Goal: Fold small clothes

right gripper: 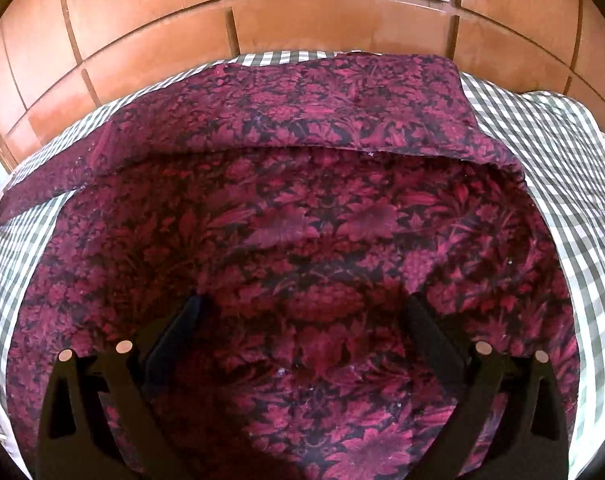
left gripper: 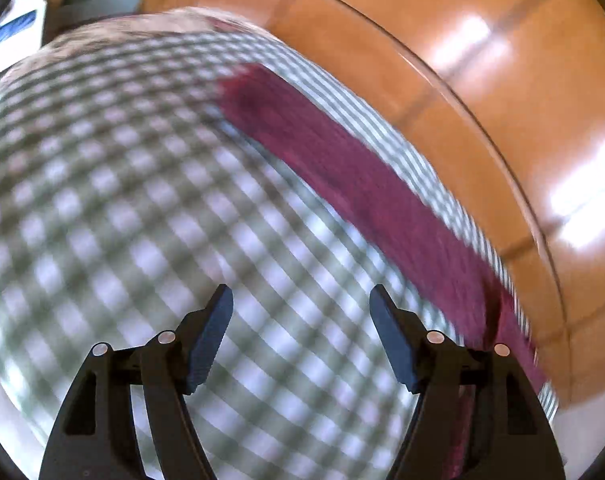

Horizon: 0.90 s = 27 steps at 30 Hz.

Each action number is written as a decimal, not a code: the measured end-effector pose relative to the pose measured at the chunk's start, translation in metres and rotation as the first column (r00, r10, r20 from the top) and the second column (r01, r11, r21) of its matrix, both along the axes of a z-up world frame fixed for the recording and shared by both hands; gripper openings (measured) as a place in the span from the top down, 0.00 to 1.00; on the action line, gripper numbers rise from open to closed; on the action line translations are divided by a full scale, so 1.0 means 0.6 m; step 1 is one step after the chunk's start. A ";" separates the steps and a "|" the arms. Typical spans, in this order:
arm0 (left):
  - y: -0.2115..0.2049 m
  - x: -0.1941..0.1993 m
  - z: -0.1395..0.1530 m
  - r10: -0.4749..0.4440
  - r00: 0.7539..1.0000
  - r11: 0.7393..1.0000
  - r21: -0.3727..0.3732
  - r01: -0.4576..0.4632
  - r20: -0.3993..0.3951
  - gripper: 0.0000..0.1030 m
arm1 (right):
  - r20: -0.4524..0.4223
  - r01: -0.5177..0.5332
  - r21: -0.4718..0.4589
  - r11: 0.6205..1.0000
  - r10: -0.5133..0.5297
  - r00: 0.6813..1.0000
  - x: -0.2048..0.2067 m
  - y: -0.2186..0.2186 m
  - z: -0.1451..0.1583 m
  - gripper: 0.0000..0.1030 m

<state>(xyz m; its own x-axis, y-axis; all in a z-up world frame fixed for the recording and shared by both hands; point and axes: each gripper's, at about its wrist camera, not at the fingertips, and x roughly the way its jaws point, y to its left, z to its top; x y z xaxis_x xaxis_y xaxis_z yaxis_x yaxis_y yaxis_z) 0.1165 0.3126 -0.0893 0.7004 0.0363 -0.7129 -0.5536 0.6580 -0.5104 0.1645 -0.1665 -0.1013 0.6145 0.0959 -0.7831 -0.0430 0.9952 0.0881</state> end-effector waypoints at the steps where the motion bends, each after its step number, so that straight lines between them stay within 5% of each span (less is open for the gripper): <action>1: 0.016 -0.001 0.002 0.020 1.000 1.000 -0.007 -0.020 0.004 0.33 | 0.002 0.001 -0.004 1.000 -0.001 1.000 0.001 0.000 0.000 0.02; 15: 0.180 0.069 0.001 0.190 0.982 0.978 -0.087 -0.189 0.001 0.33 | 0.021 0.009 -0.019 1.000 -0.009 1.000 -0.001 0.006 -0.005 0.02; 20: 0.195 0.119 -0.002 0.178 0.984 0.983 -0.047 -0.179 -0.021 0.34 | 0.026 0.010 -0.021 1.000 -0.009 1.000 -0.001 0.005 -0.006 0.02; 23: 0.197 0.145 -0.011 0.155 0.986 0.987 -0.026 -0.157 -0.058 0.51 | 0.027 0.010 -0.021 1.000 -0.009 1.000 -0.001 0.006 -0.006 0.02; 25: 0.195 0.158 -0.011 0.146 0.986 0.989 -0.003 -0.147 -0.084 0.80 | 0.027 0.010 -0.023 1.000 -0.009 1.000 -0.001 0.006 -0.007 0.02; 27: 0.183 0.166 -0.002 0.132 0.988 0.991 0.028 -0.131 -0.074 0.89 | 0.027 0.009 -0.022 1.000 -0.008 1.000 -0.001 0.006 -0.007 0.02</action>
